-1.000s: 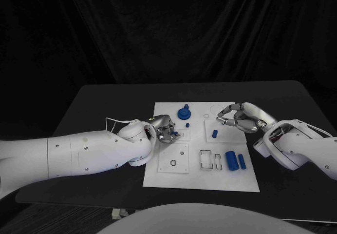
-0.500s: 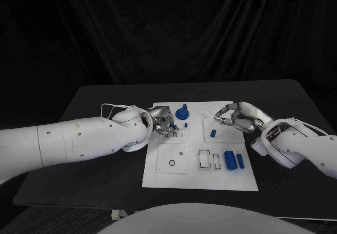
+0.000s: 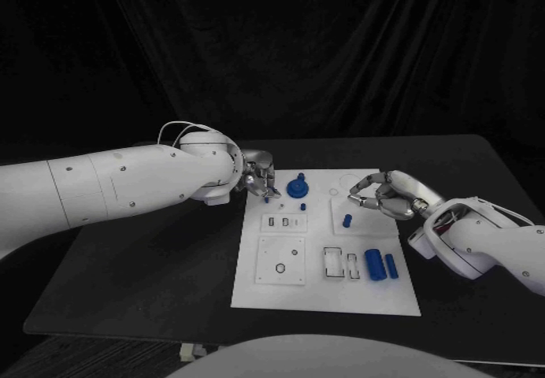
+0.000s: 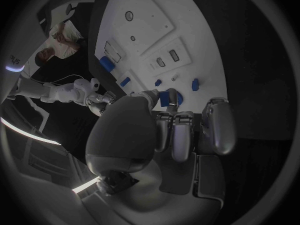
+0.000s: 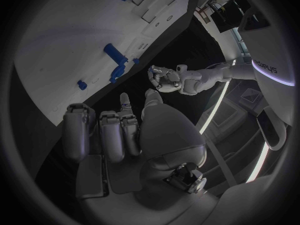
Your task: Assemble the parts on the task board
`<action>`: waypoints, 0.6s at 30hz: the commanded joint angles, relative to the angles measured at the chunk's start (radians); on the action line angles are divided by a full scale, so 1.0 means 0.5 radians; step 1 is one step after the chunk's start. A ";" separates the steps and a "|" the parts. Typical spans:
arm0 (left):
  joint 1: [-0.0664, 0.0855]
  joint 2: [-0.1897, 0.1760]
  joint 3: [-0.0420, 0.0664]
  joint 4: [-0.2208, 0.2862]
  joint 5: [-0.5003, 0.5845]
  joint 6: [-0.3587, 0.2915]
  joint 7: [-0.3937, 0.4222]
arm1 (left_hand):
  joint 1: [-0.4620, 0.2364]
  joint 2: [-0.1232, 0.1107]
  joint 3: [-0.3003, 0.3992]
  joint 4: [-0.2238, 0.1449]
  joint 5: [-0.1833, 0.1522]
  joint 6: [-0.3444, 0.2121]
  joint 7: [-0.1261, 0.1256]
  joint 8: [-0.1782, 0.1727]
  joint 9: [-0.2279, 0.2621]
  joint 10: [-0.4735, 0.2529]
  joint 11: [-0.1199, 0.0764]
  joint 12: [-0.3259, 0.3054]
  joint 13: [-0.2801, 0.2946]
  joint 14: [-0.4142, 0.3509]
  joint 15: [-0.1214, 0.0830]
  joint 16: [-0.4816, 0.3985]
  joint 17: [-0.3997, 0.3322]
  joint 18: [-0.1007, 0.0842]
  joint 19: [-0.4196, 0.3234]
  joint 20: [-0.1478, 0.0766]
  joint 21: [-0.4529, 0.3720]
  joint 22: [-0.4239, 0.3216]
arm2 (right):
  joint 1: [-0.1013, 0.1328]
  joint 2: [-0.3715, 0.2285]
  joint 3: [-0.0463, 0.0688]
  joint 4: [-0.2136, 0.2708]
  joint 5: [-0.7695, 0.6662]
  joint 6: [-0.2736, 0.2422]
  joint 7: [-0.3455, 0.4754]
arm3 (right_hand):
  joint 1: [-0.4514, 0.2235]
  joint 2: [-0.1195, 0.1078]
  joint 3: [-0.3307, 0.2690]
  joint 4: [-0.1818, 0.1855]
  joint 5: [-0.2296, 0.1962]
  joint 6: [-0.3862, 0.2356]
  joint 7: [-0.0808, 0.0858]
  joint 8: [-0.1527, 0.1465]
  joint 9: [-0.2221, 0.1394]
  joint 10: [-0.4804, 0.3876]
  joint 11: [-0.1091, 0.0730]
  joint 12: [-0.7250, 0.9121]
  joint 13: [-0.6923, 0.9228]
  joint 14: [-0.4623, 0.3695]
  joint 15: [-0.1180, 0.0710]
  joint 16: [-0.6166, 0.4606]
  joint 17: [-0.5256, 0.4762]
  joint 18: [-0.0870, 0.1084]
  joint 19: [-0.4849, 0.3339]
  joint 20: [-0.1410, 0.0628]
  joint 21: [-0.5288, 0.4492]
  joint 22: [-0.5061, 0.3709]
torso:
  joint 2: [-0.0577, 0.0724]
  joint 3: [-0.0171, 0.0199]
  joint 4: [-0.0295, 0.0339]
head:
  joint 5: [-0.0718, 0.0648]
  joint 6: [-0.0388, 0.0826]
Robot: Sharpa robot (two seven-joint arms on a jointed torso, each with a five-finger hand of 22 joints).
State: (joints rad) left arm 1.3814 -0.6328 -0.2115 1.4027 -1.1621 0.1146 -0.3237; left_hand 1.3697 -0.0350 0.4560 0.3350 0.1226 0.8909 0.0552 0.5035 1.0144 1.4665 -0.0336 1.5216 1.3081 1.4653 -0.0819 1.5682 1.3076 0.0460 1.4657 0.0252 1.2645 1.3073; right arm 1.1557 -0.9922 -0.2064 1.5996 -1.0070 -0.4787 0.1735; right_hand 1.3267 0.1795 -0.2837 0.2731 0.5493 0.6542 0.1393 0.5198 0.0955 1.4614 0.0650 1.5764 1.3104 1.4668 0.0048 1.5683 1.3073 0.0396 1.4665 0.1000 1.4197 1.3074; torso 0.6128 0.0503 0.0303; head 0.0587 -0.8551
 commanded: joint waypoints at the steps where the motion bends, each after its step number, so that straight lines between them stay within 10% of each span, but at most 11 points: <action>1: 0.031 0.025 0.001 -0.058 0.267 0.211 0.061 | 0.007 0.027 0.153 -0.097 0.058 -0.009 -0.023 0.014 0.003 0.140 0.011 0.007 0.455 0.211 0.013 0.005 0.526 0.018 0.010 0.020 0.025 0.383 | -0.005 0.003 0.001 -0.003 -0.004 0.010 -0.017 | 0.026 0.004 0.014 -0.004 0.015 -0.003 0.011 -0.009 -0.003 0.219 -0.005 -0.011 0.521 0.208 -0.011 0.005 0.527 0.012 -0.003 0.016 -0.013 0.404 | 0.001 -0.0002 -0.002 | 0.009 0.073; 4: 0.051 0.039 0.001 -0.080 0.382 0.199 0.041 | 0.009 0.028 0.152 -0.099 0.089 -0.012 -0.024 0.023 0.007 0.143 0.011 0.012 0.458 0.211 0.013 0.005 0.526 0.015 0.015 0.020 0.040 0.386 | -0.005 0.005 0.001 0.002 -0.004 0.007 -0.016 | 0.026 0.004 0.014 -0.004 0.015 -0.003 0.011 -0.009 -0.003 0.219 -0.005 -0.011 0.521 0.208 -0.011 0.005 0.527 0.012 -0.003 0.016 -0.013 0.404 | 0.000 0.0009 -0.002 | 0.006 0.102; 12: 0.083 0.069 0.001 0.014 0.483 0.284 -0.329 | -0.033 0.001 0.116 -0.111 0.305 0.079 -0.046 -0.001 -0.079 0.170 -0.011 0.044 0.481 0.211 -0.010 0.005 0.526 0.005 0.045 0.002 0.116 0.399 | -0.002 -0.016 0.001 0.033 -0.004 0.009 -0.020 | 0.038 0.000 0.019 -0.008 0.021 -0.002 0.011 -0.009 -0.003 0.219 -0.004 -0.011 0.521 0.208 -0.010 0.005 0.527 0.012 -0.002 0.017 -0.013 0.405 | 0.001 -0.0014 0.002 | 0.016 -0.034; 18: 0.088 0.137 0.001 0.009 0.497 0.292 -0.571 | -0.127 0.018 0.069 -0.111 0.394 0.127 -0.052 -0.063 -0.162 0.166 -0.019 0.035 0.474 0.211 -0.020 0.005 0.526 0.006 0.049 -0.007 0.118 0.398 | -0.001 -0.013 0.001 0.036 -0.004 0.019 -0.026 | 0.047 -0.002 0.023 -0.011 0.026 -0.001 0.011 -0.009 -0.004 0.219 -0.004 -0.011 0.521 0.208 -0.010 0.005 0.527 0.012 -0.002 0.017 -0.013 0.405 | -0.004 -0.0018 0.000 | 0.017 -0.035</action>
State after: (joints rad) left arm 1.4216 -0.5722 -0.2118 1.4103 -0.9528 0.2290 -0.4985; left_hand 1.3128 -0.0216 0.4542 0.3193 0.3178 0.8863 0.0932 0.4740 0.9345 1.4666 -0.0335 1.5411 1.3081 1.4662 -0.0829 1.5682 1.3075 0.0459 1.4658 0.0252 1.3200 1.3073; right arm 1.1557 -0.9992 -0.2063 1.6141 -1.0070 -0.4770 0.1726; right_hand 1.3400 0.1764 -0.2783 0.2676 0.5574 0.6542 0.1393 0.5198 0.0947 1.4608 0.0679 1.5739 1.3104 1.4664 0.0041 1.5682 1.3073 0.0395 1.4665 0.1000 1.4160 1.3073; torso 0.6128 0.0499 0.0302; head 0.0685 -0.8715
